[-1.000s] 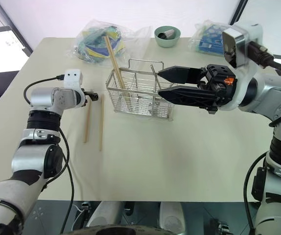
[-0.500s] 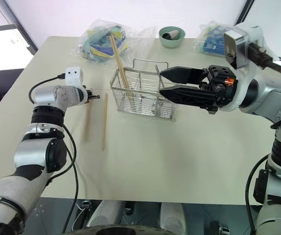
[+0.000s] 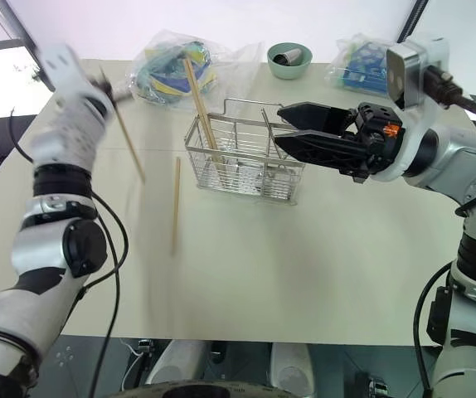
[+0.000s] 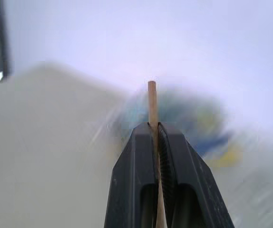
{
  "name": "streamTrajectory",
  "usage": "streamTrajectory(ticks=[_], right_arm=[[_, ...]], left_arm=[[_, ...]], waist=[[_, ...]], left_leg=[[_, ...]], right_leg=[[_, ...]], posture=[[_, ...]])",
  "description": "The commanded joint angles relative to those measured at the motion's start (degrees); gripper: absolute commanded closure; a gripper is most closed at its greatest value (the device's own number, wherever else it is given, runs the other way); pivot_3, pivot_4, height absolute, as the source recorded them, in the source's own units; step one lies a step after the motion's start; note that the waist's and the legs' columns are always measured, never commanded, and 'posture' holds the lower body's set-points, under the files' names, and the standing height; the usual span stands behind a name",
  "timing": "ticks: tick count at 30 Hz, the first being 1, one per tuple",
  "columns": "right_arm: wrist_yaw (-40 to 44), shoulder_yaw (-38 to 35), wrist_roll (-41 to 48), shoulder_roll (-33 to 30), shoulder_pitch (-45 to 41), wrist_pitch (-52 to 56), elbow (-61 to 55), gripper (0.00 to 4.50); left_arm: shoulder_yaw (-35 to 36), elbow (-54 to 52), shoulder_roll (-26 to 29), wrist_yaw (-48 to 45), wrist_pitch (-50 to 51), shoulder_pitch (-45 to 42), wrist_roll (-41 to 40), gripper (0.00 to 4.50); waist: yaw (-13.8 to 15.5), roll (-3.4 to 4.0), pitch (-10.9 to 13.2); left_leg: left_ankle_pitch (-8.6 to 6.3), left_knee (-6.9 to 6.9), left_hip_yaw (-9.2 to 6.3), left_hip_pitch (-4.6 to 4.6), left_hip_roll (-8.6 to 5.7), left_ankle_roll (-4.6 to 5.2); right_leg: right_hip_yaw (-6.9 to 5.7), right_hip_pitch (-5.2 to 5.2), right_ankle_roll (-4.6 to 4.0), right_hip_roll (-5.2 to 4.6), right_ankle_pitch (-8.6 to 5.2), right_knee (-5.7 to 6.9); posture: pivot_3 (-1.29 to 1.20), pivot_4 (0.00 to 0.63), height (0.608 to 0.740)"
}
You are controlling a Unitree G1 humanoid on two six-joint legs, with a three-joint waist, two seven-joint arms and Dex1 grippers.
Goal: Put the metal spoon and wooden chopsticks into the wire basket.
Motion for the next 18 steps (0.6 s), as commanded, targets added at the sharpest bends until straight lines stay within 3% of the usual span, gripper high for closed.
streamTrajectory(ticks=[1, 7, 18], right_arm=[[-0.77, -1.77, 0.37, -0.95, -0.38, -0.91, -0.97, 1.1], [-3.73, -2.68, 1.51, 0.46, 1.19, -1.38, -2.45, 1.1], [-10.28, -6.53, 6.96, 0.54, 6.35, -2.07, -6.68, 1.1]], left_arm=[[2.53, -6.06, -0.16, -2.9, -1.24, -2.58, -6.06, 4.47], [3.18, -9.18, -2.86, -5.02, 2.67, -6.48, -14.19, 4.47], [-9.36, -4.15, -12.27, -13.0, -2.87, -6.75, -7.19, 4.47]], waist=[[-0.04, 0.05, -0.03], [-0.05, 0.07, -0.04], [-0.28, 0.03, -0.02]], left_leg=[[-0.04, 0.06, 0.01, 0.02, 0.0, 0.06], [-0.12, 0.43, -0.01, 0.1, -0.01, 0.21], [-0.16, 0.46, 0.02, 0.01, -0.05, 0.29]], right_leg=[[0.0, 0.05, 0.01, 0.0, 0.01, -0.01], [-0.01, 0.29, 0.19, 0.04, 0.11, 0.01], [0.03, 0.22, 0.2, 0.03, 0.11, 0.0]], posture=[[0.0, 0.15, 0.697], [0.0, 0.15, 0.697], [0.0, 0.15, 0.697]])
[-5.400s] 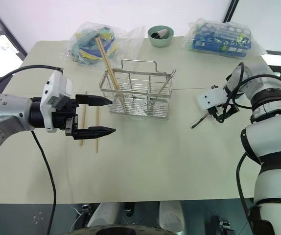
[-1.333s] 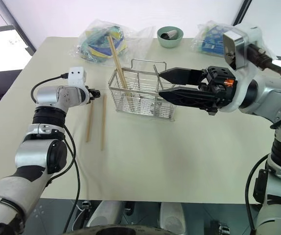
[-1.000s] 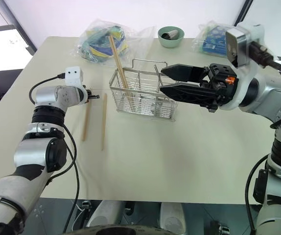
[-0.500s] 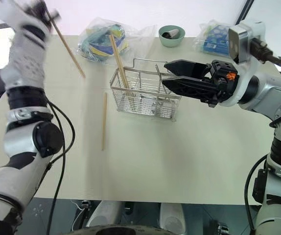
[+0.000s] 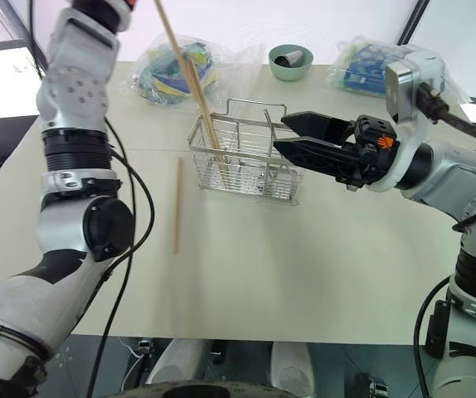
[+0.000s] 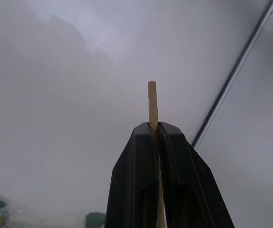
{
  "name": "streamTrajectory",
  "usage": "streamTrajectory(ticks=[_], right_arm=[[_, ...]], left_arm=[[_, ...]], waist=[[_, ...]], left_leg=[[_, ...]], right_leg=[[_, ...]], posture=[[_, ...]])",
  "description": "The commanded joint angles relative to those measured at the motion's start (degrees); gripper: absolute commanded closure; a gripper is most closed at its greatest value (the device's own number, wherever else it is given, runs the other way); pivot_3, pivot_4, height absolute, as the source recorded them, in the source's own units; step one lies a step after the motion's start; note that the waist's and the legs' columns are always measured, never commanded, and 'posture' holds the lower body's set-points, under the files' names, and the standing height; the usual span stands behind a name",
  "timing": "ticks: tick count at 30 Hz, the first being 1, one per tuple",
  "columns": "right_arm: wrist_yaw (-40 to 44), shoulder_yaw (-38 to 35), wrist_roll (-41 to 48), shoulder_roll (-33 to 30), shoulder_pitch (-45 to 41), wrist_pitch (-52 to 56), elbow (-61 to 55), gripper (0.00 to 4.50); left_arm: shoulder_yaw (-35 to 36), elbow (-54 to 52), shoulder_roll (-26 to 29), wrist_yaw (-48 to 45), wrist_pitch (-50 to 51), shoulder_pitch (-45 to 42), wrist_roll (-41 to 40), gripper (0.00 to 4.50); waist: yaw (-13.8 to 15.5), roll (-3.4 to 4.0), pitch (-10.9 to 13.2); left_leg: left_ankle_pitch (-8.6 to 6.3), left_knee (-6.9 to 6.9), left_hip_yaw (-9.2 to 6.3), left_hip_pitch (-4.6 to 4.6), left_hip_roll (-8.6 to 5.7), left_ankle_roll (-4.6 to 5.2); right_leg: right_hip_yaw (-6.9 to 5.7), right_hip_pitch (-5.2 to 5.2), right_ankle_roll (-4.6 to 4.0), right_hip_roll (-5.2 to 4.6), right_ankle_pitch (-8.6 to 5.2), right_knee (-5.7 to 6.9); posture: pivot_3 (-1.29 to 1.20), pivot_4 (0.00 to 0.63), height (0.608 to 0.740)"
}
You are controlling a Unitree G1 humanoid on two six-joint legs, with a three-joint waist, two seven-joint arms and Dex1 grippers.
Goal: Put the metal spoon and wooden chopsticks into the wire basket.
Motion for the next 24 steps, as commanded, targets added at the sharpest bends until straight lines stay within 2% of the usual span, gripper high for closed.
streamTrajectory(ticks=[1, 7, 10, 15, 16, 17, 20, 24], right_arm=[[-1.78, -2.95, 2.71, -1.03, 0.09, -1.15, -1.96, 1.1], [-4.55, -3.47, 5.27, -1.03, 0.41, -1.43, -2.06, 1.1], [-5.91, -3.02, 6.53, -0.64, 0.37, -1.55, -2.13, 1.1], [-5.36, -2.39, 6.13, -1.26, -0.03, -1.71, -1.34, 1.1], [-5.14, -2.33, 5.99, -1.41, -0.23, -1.7, -1.01, 1.1], [-4.94, -2.29, 5.89, -1.52, -0.39, -1.69, -0.75, 1.1], [-4.04, -1.81, 4.97, -1.66, -0.6, -1.89, -0.33, 1.1], [-2.7, -1.0, 3.91, -1.33, -0.41, -2.26, -0.17, 1.1]], left_arm=[[-4.94, -1.4, -0.94, -3.14, -2.58, 0.34, 3.7, 4.47], [-8.61, -6.15, -2.87, -8.04, -2.33, 6.0, 4.01, 4.47], [-7.81, -8.29, -4.08, -8.41, -0.91, 8.23, 2.09, 3.43], [-7.19, -13.45, -4.29, -8.07, 4.3, 10.8, -1.27, 1.14], [-7.11, -14.8, -3.85, -7.66, 5.64, 11.27, -1.75, 0.51], [-7.08, -16.14, -3.29, -7.12, 6.86, 11.63, -1.99, 0.07], [-5.93, -21.91, -0.45, -4.32, 11.43, 11.71, -3.45, 0.03], [-2.01, -24.13, 3.25, 7.4, 19.39, 9.79, -3.62, 0.03]], waist=[[-0.08, 0.0, 0.0], [-0.22, 0.01, -0.01], [-0.04, 0.01, 0.0], [0.12, 0.01, 0.0], [0.12, 0.01, 0.0], [0.09, 0.01, 0.0], [-0.12, 0.01, 0.0], [-0.26, 0.02, 0.0]], left_leg=[[0.0, -0.01, 0.0, 0.0, 0.0, 0.0], [0.0, -0.03, 0.01, 0.02, 0.01, 0.01], [0.0, -0.01, 0.0, -0.02, 0.01, 0.02], [0.0, 0.0, 0.0, -0.03, 0.01, 0.02], [0.0, 0.0, 0.0, -0.02, 0.01, 0.03], [0.0, 0.0, 0.0, -0.02, 0.01, 0.02], [0.0, 0.0, 0.0, -0.01, 0.01, 0.03], [0.0, -0.01, 0.0, 0.0, 0.02, 0.02]], right_leg=[[0.0, 0.0, 0.0, 0.0, 0.0, 0.0], [0.02, 0.0, 0.0, 0.0, 0.0, 0.0], [0.01, -0.02, -0.01, -0.01, 0.0, 0.0], [0.01, -0.02, -0.01, -0.01, 0.0, -0.01], [0.01, -0.01, -0.01, -0.01, 0.0, -0.01], [0.01, -0.02, -0.01, 0.0, 0.0, -0.01], [0.01, -0.02, -0.01, 0.0, 0.0, -0.01], [0.02, -0.02, -0.01, 0.01, -0.01, -0.01]], posture=[[0.0, 0.15, 0.697], [0.0, 0.15, 0.697], [0.0, 0.15, 0.697], [0.0, 0.15, 0.697], [0.0, 0.15, 0.697], [0.0, 0.15, 0.697], [0.0, 0.15, 0.697], [0.0, 0.15, 0.697]])
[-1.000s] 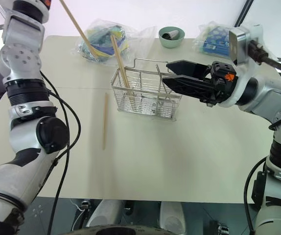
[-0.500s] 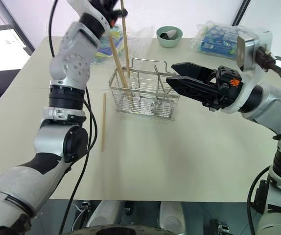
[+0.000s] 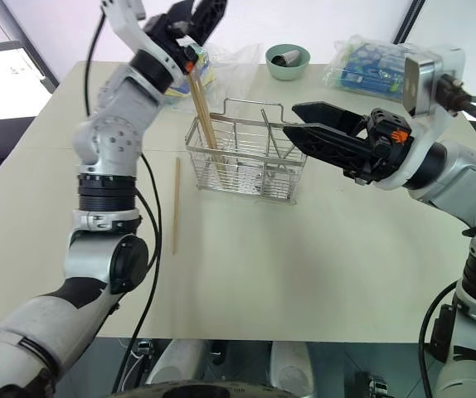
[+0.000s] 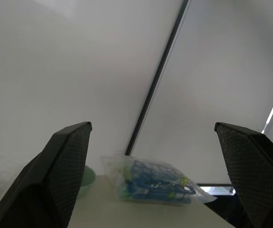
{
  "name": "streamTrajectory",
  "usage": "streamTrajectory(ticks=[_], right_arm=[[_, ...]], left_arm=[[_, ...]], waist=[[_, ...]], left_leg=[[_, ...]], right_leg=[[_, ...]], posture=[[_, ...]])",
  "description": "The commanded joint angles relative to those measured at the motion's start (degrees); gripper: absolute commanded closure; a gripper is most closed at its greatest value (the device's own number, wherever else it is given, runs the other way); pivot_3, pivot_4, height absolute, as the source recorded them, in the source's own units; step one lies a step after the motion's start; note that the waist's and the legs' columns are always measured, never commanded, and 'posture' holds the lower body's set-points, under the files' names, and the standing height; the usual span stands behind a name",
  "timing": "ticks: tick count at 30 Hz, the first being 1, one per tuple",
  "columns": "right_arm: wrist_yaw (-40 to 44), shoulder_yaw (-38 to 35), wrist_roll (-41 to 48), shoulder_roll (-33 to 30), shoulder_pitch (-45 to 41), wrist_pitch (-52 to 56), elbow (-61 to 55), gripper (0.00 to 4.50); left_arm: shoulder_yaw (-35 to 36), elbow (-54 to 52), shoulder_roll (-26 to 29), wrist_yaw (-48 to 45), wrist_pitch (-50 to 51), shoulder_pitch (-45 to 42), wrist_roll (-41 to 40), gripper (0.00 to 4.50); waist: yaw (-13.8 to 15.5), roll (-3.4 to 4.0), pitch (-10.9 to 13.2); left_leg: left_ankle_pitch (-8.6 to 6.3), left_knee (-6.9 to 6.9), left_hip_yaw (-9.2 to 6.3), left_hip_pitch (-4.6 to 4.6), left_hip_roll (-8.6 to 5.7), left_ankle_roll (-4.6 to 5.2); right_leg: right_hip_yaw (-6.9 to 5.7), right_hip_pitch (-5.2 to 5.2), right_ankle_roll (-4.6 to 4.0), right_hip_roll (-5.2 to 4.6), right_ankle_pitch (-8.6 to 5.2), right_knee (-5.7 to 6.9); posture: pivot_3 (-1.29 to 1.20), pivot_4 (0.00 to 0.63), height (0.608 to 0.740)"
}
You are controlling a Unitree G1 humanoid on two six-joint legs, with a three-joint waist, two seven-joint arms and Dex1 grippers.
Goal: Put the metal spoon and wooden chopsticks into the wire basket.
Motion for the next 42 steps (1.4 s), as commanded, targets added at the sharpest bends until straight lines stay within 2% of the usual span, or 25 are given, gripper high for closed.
streamTrajectory(ticks=[1, 3, 7, 13, 22, 31, 34, 40, 41, 42], right_arm=[[1.67, -0.1, -0.5, -0.5, -1.08, -1.55, -0.33, 1.1], [2.56, 0.7, -1.37, -0.23, -1.17, -1.88, -0.08, 1.1], [4.34, 2.23, -3.19, 0.07, -1.57, -2.44, 0.67, 1.1], [6.36, 3.76, -4.82, 0.13, -2.91, -2.84, 2.07, 1.1], [6.72, 4.44, -5.98, 0.66, -3.06, -2.93, 1.96, 1.1], [5.64, 3.26, -5.9, 0.7, -0.87, -3.12, 0.33, 1.1], [5.23, 2.88, -5.55, 0.66, -0.66, -3.09, 0.15, 1.1], [5.22, 2.44, -5.52, -0.08, -0.8, -2.94, 0.4, 1.1], [5.44, 2.38, -5.6, -0.31, -0.77, -2.89, 0.45, 1.1], [5.87, 2.39, -5.91, -0.66, -0.68, -2.94, 0.39, 1.1]], left_arm=[[4.0, -1.84, 2.55, 11.07, 6.65, -2.77, 0.47, 0.03], [3.26, -0.55, 4.24, 17.0, 12.78, -1.32, 3.7, 0.03], [-1.97, 0.44, 6.9, 21.18, 23.74, 3.64, 9.88, 0.03], [-2.29, 0.03, 2.02, 22.64, 36.33, 9.04, 9.86, 0.03], [-2.79, 1.27, -2.18, 25.65, 42.36, 11.91, 15.24, 0.03], [-3.5, 6.47, -2.78, 24.2, 41.92, 11.93, 19.29, 0.03], [-1.74, 7.63, -3.31, 24.87, 40.39, 12.45, 20.09, 0.76], [-0.66, 8.79, -3.16, 24.42, 40.13, 12.16, 21.39, 3.9], [-0.51, 8.9, -3.1, 24.39, 39.99, 12.02, 21.6, 4.34], [-0.52, 8.94, -2.9, 24.42, 39.51, 11.93, 21.92, 4.43]], waist=[[0.14, 0.0, 0.0], [0.27, 0.02, -0.01], [0.53, 0.02, -0.01], [0.62, -0.02, 0.01], [0.53, -0.01, 0.0], [0.56, 0.05, -0.04], [0.54, 0.15, -0.1], [0.74, 0.2, -0.15], [0.74, 0.2, -0.15], [0.75, 0.21, -0.15]], left_leg=[[0.0, 0.0, 0.0, 0.01, 0.0, 0.0], [0.0, 0.0, 0.0, 0.06, 0.0, 0.0], [-0.01, 0.0, 0.01, 0.1, -0.01, 0.01], [-0.01, 0.05, 0.0, -0.05, -0.06, 0.0], [-0.02, 0.01, 0.0, -0.02, -0.01, -0.04], [-0.1, 0.01, 0.01, 0.02, -0.02, -0.15], [-0.1, 0.0, 0.01, 0.13, -0.02, -0.16], [-0.1, 0.01, 0.01, 0.14, -0.03, -0.16], [-0.1, 0.01, 0.01, 0.13, -0.03, -0.16], [-0.11, 0.01, 0.01, 0.13, -0.04, -0.16]], right_leg=[[0.0, 0.0, 0.0, 0.0, 0.0, 0.0], [0.0, 0.07, 0.0, 0.0, 0.0, 0.0], [0.0, 0.1, 0.01, 0.01, 0.0, 0.0], [0.0, -0.01, 0.01, -0.01, 0.01, 0.0], [0.01, -0.01, 0.01, -0.01, 0.0, 0.0], [0.01, 0.03, 0.01, -0.02, 0.0, 0.0], [0.01, 0.13, 0.01, -0.02, 0.0, 0.0], [0.0, 0.15, 0.01, -0.04, 0.0, 0.0], [0.0, 0.16, 0.01, -0.04, 0.0, -0.01], [0.0, 0.17, 0.01, -0.05, 0.0, -0.02]], posture=[[0.0, 0.15, 0.697], [0.0, 0.15, 0.697], [0.0, 0.15, 0.697], [0.0, 0.15, 0.697], [0.0, 0.15, 0.697], [0.0, 0.15, 0.697], [0.0, 0.15, 0.697], [0.0, 0.15, 0.697], [0.0, 0.15, 0.697], [0.0, 0.15, 0.697]])
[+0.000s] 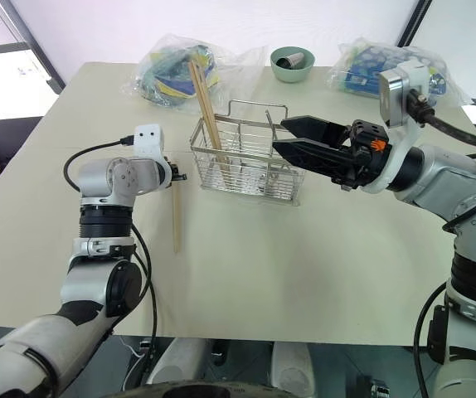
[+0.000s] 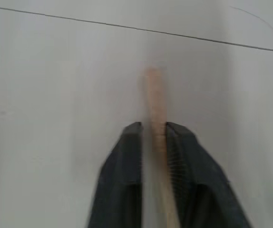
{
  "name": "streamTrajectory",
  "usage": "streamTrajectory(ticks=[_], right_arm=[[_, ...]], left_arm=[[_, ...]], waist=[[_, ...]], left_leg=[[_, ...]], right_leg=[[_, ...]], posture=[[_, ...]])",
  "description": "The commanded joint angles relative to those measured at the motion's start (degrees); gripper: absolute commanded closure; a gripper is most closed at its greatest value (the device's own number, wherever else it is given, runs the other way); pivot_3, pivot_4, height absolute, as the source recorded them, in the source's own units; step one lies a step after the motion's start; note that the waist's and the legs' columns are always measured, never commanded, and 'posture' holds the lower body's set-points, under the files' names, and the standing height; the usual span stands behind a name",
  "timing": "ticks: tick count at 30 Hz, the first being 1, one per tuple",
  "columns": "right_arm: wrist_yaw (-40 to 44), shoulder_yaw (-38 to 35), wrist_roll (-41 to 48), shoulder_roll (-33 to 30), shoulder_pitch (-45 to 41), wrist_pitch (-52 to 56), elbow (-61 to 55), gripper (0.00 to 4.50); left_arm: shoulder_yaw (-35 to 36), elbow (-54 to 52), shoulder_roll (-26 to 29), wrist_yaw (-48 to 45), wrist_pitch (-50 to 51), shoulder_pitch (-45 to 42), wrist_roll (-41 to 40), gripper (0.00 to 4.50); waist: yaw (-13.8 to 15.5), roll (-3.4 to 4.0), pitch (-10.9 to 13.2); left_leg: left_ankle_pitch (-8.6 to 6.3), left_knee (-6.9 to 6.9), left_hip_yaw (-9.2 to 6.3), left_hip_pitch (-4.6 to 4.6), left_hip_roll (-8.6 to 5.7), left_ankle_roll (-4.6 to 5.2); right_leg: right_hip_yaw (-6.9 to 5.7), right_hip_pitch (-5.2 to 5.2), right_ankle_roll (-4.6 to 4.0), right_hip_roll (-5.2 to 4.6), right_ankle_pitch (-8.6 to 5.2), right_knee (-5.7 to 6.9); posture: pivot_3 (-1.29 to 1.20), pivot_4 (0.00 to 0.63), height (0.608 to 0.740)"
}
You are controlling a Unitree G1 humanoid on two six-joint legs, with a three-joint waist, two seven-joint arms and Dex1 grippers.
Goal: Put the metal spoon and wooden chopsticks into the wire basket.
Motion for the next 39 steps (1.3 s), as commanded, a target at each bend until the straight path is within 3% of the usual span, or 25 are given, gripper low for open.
streamTrajectory(ticks=[1, 7, 11, 15, 23, 31, 39], right_arm=[[1.26, -2.23, 0.15, -1.44, -0.42, -1.03, -1.54, 1.1], [3.11, -2.43, -1.75, -3.28, -0.47, -1.31, -0.17, 1.1], [4.68, -2.34, -3.77, -4.42, -0.25, -1.86, 0.58, 1.1], [5.76, -2.64, -4.61, -5.05, -0.52, -1.55, 1.37, 1.1], [6.99, -1.98, -6.11, -5.19, -1.26, -1.44, 2.03, 1.1], [6.67, -2.75, -6.03, -4.8, -0.65, -1.27, 1.35, 1.1], [5.25, -4.14, -4.93, -4.45, 0.11, -1.07, 0.5, 1.1]], left_arm=[[0.15, 1.59, -0.18, -0.25, -0.63, -0.16, 1.07, 4.43], [0.28, 1.81, 3.53, -1.52, -6.06, -1.88, 2.71, 4.43], [1.28, 3.05, 7.83, -4.66, -17.76, -4.61, 2.99, 4.43], [8.09, 3.23, 10.26, -13.85, -30.94, -12.05, -5.41, 4.43], [13.8, 2.37, 11.01, -26.14, -34.79, -24.36, -20.06, 4.43], [7.17, 2.18, 5.74, -29.34, -37.81, -24.82, -19.89, 4.43], [-2.51, -0.08, -0.7, -32.51, -45.4, -16.83, -14.17, 4.43]], waist=[[-0.01, 0.0, 0.0], [-0.22, -0.02, 0.01], [-0.32, -0.04, 0.03], [-0.05, -0.14, 0.09], [-0.27, -0.15, 0.1], [-0.12, -0.16, 0.1], [-0.29, -0.14, 0.09]], left_leg=[[0.0, 0.0, 0.0, 0.0, -0.01, 0.0], [0.0, -0.01, 0.0, 0.0, 0.0, 0.0], [0.01, -0.05, 0.01, -0.06, 0.05, -0.01], [0.01, -0.01, 0.0, -0.26, 0.04, -0.02], [-0.03, 0.04, -0.04, -0.41, 0.0, 0.08], [0.03, 0.05, -0.04, -0.4, 0.01, 0.19], [0.05, 0.01, -0.02, -0.38, 0.01, 0.22]], right_leg=[[0.0, 0.0, 0.0, 0.0, 0.0, 0.0], [0.0, -0.02, 0.0, 0.01, 0.0, 0.0], [0.0, -0.13, 0.0, 0.04, 0.0, 0.0], [0.0, -0.29, 0.0, 0.03, 0.0, 0.0], [-0.08, -0.22, 0.14, 0.03, 0.12, -0.4], [-0.08, -0.17, 0.15, 0.04, 0.17, -0.45], [-0.04, -0.14, 0.16, 0.05, 0.25, -0.57]], posture=[[0.0, 0.15, 0.697], [0.0, 0.15, 0.697], [0.0, 0.15, 0.697], [0.0, 0.15, 0.697], [0.0, 0.15, 0.697], [0.0, 0.15, 0.697], [0.0, 0.15, 0.697]])
